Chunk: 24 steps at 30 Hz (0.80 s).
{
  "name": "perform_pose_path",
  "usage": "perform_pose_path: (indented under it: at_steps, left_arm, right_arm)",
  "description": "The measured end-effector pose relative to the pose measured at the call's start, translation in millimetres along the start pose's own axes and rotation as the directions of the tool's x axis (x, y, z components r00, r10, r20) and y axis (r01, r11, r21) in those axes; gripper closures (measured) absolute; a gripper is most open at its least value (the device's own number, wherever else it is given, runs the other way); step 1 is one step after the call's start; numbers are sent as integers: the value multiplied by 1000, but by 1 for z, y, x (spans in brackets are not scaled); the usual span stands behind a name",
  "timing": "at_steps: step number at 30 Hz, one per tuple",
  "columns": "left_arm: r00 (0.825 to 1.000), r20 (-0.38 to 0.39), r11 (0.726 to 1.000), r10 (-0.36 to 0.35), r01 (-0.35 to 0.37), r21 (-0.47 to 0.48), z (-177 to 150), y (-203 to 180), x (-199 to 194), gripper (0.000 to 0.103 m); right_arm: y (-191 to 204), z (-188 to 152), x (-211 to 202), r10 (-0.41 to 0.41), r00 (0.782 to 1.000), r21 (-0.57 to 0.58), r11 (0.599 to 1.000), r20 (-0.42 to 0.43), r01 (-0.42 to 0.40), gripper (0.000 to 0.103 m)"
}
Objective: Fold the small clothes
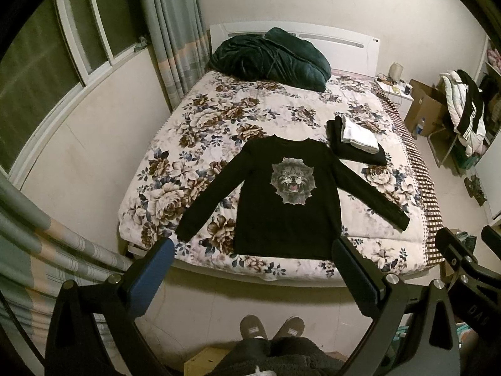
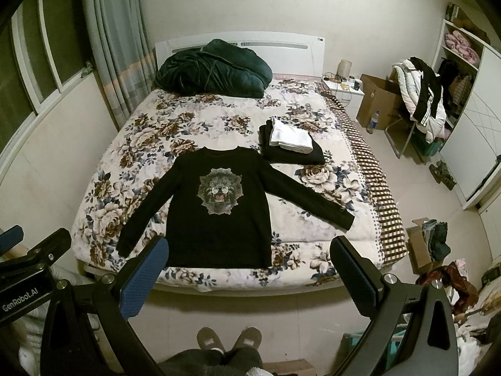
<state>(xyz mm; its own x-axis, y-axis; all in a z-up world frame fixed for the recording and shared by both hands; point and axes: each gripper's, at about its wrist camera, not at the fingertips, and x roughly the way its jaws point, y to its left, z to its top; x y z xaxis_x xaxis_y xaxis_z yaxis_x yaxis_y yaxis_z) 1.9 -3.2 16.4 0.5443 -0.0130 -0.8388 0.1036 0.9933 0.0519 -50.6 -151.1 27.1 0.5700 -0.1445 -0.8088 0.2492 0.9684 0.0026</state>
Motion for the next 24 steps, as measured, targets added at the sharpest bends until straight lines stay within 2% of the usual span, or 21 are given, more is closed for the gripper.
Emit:
perform_pose_path:
  at_steps: [15, 22, 24]
  left_arm:
    - [1000, 6, 1000, 3, -3, -1, -2, 1, -1, 0]
    - [1000, -3, 1000, 5, -5, -7, 17, 2, -1, 0]
    - [1000, -5, 1000, 7, -7, -10, 19, 4, 3, 0]
  right_arm:
    - [0, 1, 0, 2, 1000, 0, 1000, 3, -2, 0]
    - [1, -2, 3, 9, 1000, -2, 1000, -10, -9, 0]
    - [13, 12, -4, 16, 1000, -4, 1000, -14, -16, 0]
